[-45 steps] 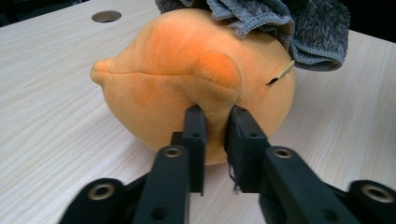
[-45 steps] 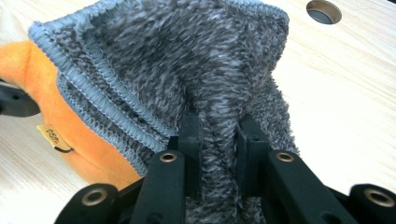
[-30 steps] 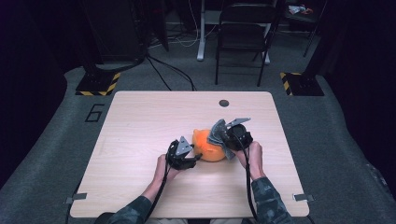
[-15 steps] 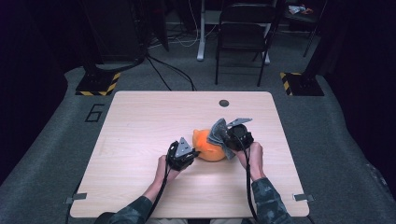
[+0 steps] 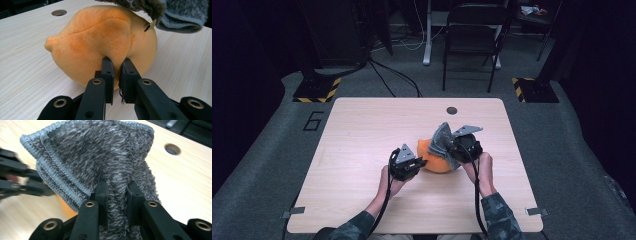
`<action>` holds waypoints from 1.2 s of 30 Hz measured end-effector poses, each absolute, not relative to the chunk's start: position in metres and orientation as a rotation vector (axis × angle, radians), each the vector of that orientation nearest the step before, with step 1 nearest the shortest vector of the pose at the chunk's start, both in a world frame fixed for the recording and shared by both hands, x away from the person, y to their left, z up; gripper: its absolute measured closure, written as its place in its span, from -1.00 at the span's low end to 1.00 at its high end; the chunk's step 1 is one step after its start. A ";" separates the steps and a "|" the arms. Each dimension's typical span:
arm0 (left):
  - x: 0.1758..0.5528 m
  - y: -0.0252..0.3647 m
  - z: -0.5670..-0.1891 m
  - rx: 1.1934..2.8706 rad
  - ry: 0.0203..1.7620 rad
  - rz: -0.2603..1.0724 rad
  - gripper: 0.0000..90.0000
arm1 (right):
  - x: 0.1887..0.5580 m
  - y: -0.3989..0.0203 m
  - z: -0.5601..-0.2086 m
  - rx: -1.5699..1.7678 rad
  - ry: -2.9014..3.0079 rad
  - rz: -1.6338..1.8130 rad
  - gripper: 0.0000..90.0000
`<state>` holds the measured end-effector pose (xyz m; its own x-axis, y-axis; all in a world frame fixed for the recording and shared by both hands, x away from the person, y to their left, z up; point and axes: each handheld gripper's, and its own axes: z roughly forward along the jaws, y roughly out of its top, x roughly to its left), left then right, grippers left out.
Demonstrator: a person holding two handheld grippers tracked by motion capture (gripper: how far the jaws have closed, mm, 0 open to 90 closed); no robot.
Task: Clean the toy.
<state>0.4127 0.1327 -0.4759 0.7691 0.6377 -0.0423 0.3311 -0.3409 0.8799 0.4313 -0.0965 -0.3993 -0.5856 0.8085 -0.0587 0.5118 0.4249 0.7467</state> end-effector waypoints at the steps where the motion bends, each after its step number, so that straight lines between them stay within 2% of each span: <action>1: 0.413 0.133 -0.477 1.953 0.732 0.387 0.84 | 0.429 -0.088 -0.398 1.094 2.287 0.993 0.67; 10: 0.417 0.137 -0.480 1.967 0.737 0.379 0.84 | 0.435 -0.077 -0.411 1.067 2.320 0.932 0.67; 30: 0.417 0.137 -0.480 1.970 0.729 0.380 0.83 | 0.456 -0.122 -0.442 1.297 2.301 0.889 0.67; 36: 0.418 0.138 -0.481 1.964 0.737 0.378 0.82 | 0.458 -0.132 -0.442 1.335 2.277 0.878 0.66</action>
<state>0.4178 0.1381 -0.4809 0.7685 0.6384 -0.0425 0.3381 -0.3489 0.8740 0.4582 -0.1319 -0.4418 -0.4900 0.8717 0.0049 0.6492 0.3612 0.6694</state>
